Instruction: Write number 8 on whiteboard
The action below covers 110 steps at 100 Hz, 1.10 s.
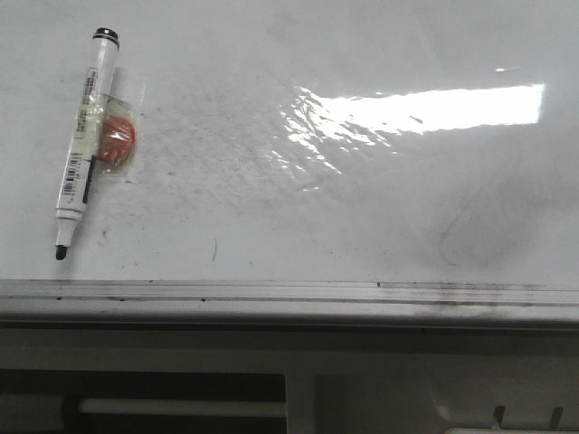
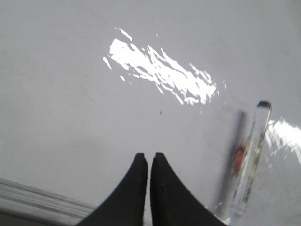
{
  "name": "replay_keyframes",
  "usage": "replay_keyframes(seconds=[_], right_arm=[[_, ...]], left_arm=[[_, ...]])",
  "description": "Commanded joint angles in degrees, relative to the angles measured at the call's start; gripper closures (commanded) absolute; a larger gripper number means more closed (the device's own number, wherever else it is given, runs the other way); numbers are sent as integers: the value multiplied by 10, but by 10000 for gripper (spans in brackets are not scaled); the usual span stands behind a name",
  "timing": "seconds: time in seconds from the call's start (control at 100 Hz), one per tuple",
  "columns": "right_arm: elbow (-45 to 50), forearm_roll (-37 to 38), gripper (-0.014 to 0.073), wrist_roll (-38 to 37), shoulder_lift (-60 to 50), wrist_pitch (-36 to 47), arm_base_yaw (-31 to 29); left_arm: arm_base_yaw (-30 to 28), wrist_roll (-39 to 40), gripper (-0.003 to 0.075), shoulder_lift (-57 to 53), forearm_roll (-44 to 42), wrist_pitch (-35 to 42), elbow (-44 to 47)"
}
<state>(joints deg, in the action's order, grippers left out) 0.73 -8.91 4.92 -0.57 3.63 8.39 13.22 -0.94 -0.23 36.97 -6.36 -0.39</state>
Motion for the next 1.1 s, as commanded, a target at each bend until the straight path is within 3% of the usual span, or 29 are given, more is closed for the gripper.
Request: replay_keyframes(seconds=[0.0,0.11,0.17,0.27,0.42,0.53,0.69,0.8,1.02,1.09], right_arm=[[2,-68,648,-4,-13,33,-1],[-23,-90,648,-4,-13,35,-1],[-40,-90,648,-4,-11,26,-1],[-89,-89,644,-4,3,-36,-1],[-173,-30,627,-4,72,-212,-1],[-228,16,509,-4,134,-299,-1],[-291,17,226,-4,209,-336,-1],[-320,17,169,-4,239,-345,-1],[-328,17,175,-4,248,-335,-1],[-328,17,175,-4,248,-335,-1]], left_arm=[[5,6,741,-16,107,52,22],[5,6,741,-16,229,50,20],[5,5,741,-16,252,45,18],[5,-25,741,-16,215,32,9],[5,-58,740,28,88,-53,-55],[5,-58,711,99,-16,-88,-121],[5,-90,473,239,-77,-175,-223],[5,-153,372,330,-46,-230,-270],[67,-332,373,434,141,-194,-288],[93,-342,373,464,164,-170,-288]])
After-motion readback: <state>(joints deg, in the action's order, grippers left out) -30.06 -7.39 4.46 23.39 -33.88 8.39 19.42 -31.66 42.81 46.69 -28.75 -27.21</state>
